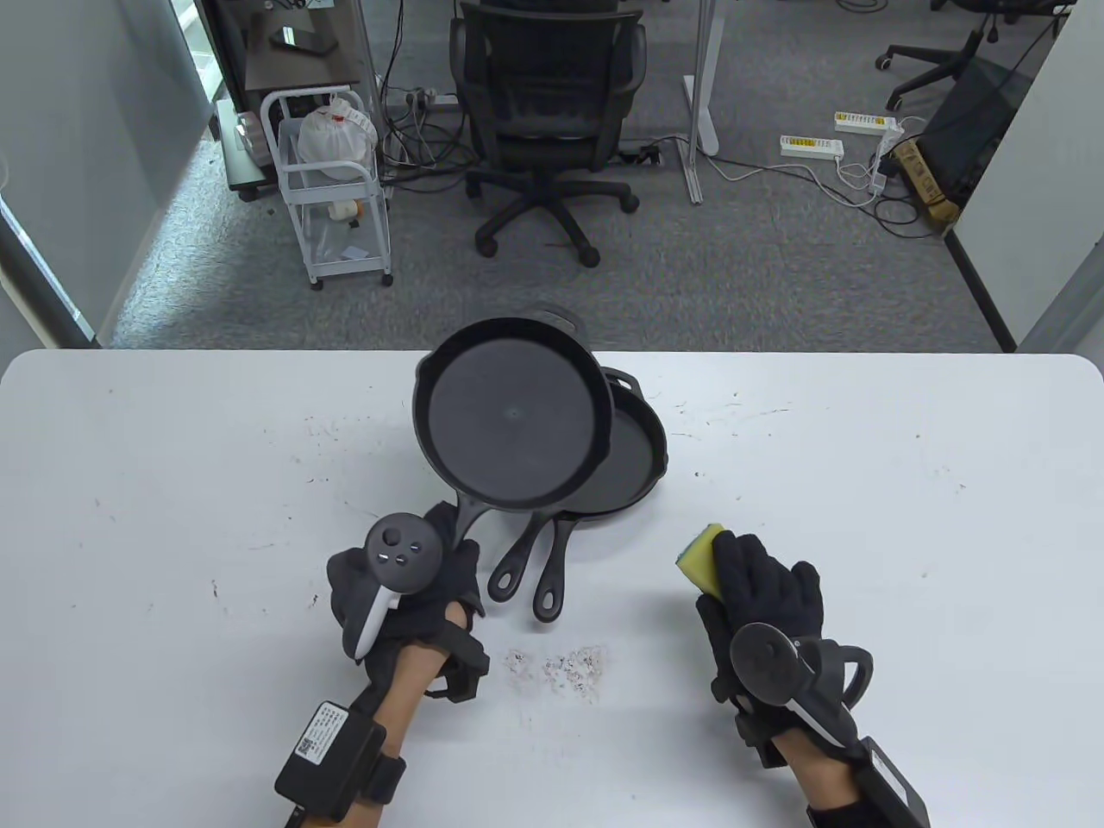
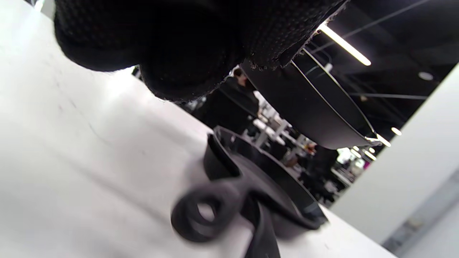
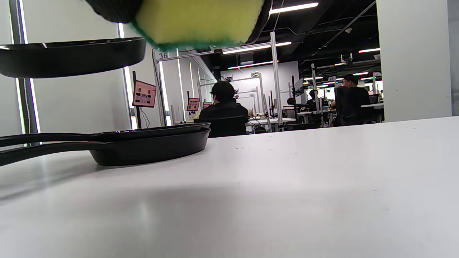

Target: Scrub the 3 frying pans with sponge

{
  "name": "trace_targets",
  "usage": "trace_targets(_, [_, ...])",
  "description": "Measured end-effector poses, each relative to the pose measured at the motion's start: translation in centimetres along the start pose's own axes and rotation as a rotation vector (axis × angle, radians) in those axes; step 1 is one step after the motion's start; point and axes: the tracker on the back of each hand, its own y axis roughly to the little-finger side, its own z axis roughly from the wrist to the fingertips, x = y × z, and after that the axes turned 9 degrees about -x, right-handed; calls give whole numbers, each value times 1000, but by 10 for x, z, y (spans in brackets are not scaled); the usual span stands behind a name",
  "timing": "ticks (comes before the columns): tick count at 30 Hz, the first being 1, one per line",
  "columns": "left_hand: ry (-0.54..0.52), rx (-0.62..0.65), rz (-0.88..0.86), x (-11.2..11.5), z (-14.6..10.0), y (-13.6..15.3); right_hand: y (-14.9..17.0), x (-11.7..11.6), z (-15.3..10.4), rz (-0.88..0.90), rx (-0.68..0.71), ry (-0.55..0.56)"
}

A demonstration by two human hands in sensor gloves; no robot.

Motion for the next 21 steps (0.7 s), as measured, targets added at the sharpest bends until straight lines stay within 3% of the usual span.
trace_targets(8, [111, 132, 67, 70, -41, -21, -3, -3, -1, -45, 10, 12])
trace_targets(16, [70, 242, 130, 86, -52, -27, -4, 1, 1, -84, 42, 22])
trace_targets(21, [54, 307, 155, 87, -60, -28, -22, -2, -5, -281, 143, 3])
